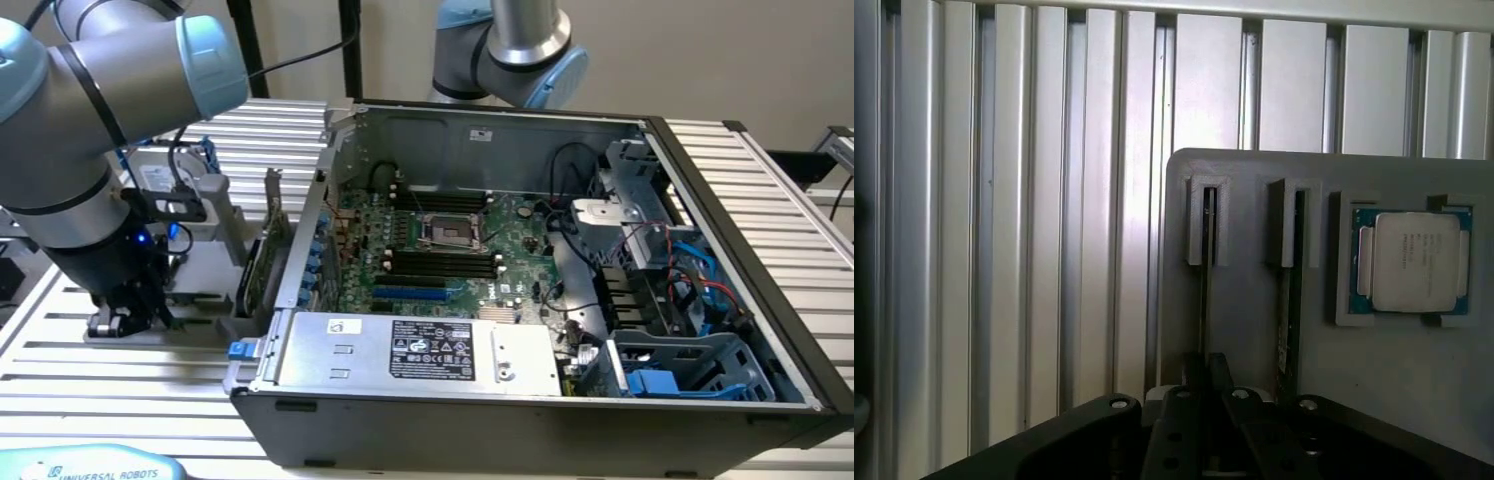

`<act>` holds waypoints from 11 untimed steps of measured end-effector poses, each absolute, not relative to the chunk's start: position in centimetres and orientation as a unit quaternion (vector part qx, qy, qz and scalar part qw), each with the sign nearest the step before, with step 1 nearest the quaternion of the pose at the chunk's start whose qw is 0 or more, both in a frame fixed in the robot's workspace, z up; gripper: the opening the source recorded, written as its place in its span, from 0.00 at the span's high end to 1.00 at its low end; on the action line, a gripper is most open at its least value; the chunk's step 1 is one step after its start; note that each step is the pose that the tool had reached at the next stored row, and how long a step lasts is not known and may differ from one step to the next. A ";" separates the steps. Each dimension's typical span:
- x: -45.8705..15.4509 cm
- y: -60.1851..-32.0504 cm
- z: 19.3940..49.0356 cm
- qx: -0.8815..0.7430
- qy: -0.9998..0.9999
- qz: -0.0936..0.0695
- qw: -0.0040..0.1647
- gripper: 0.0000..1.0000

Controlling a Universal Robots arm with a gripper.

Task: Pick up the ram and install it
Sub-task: 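Pick up the ram and move it above insertion slot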

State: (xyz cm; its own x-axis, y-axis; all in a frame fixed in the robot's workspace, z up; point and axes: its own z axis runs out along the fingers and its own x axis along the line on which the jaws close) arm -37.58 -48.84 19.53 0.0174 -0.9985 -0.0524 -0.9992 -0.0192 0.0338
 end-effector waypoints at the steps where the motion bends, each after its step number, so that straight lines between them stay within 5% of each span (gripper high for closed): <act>1: -37.6 -48.8 19.5 -0.713 0.700 0.031 0.006 0.87; 11: -37.5 -48.8 21.2 -0.713 0.700 0.033 0.004 0.87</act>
State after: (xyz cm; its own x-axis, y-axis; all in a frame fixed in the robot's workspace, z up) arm -37.53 -48.84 21.23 0.0171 -0.9985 -0.0526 -0.9990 -0.0192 0.0402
